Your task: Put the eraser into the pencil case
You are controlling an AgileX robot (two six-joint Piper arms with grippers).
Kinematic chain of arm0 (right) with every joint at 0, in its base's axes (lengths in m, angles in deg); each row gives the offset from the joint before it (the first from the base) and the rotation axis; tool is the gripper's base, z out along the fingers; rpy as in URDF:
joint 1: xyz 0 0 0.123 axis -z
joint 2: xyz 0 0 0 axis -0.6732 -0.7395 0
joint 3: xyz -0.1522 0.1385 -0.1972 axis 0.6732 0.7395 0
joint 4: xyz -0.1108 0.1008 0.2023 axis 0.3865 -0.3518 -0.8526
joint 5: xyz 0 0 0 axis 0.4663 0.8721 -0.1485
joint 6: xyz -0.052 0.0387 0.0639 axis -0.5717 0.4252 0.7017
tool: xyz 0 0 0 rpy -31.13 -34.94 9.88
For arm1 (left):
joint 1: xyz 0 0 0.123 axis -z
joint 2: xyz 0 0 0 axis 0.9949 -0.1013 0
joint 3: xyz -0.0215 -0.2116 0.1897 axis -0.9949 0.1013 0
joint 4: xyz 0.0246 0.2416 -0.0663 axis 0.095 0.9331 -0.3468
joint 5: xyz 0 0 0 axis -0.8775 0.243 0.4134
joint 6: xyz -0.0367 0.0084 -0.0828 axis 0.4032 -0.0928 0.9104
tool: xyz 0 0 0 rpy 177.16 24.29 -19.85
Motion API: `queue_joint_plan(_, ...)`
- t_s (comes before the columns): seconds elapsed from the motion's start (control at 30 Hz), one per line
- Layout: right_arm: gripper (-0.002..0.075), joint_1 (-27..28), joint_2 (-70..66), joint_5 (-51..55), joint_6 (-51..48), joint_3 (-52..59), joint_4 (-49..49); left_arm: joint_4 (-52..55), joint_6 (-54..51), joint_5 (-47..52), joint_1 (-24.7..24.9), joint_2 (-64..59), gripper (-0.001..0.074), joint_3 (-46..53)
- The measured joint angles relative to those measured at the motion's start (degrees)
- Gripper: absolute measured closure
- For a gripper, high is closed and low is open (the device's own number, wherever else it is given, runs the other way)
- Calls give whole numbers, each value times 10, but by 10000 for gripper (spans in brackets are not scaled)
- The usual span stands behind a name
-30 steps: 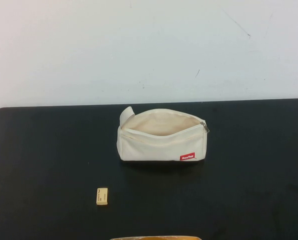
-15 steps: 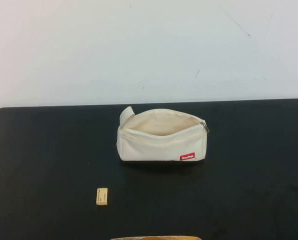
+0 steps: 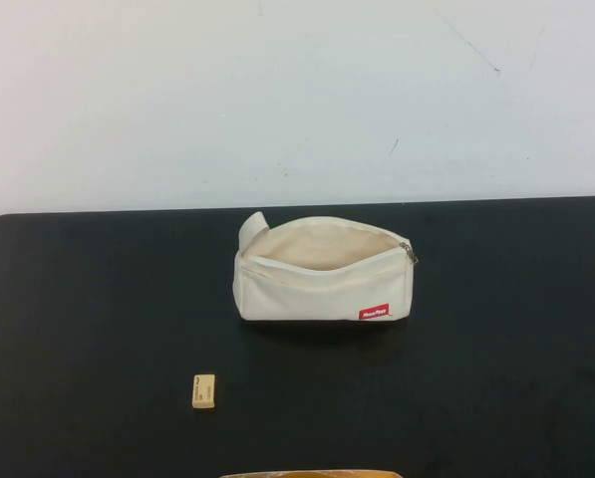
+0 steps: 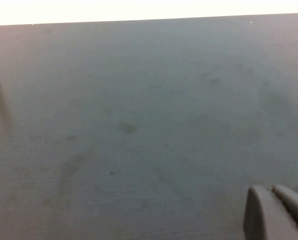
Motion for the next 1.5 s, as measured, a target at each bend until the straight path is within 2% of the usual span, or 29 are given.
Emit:
queue_joint_plan(0.17, 727, 0, 0, 0, 0, 0, 0, 4, 28, -120, 0, 0, 736, 0)
queue_joint_plan(0.3, 727, 0, 0, 0, 0, 0, 0, 39, 75, -149, 0, 0, 736, 0)
queue_joint_plan(0.4, 727, 0, 0, 0, 0, 0, 0, 85, 132, -45, 0, 1, 736, -37)
queue_joint_plan(0.5, 727, 0, 0, 0, 0, 0, 0, 98, 180, 99, 0, -13, 736, -114)
queue_joint_plan(0.77, 727, 0, 0, 0, 0, 0, 0, 101, 198, 394, 0, -186, 736, -298)
queue_joint_plan(0.93, 727, 0, 0, 0, 0, 0, 0, 101, 198, 432, 0, -284, 736, -315)
queue_joint_plan(1.3, 727, 0, 0, 0, 0, 0, 0, 56, 206, 426, 0, -480, 736, -317)
queue_joint_plan(1.5, 727, 0, 0, 0, 0, 0, 0, 46, 216, 428, 0, -627, 736, -319)
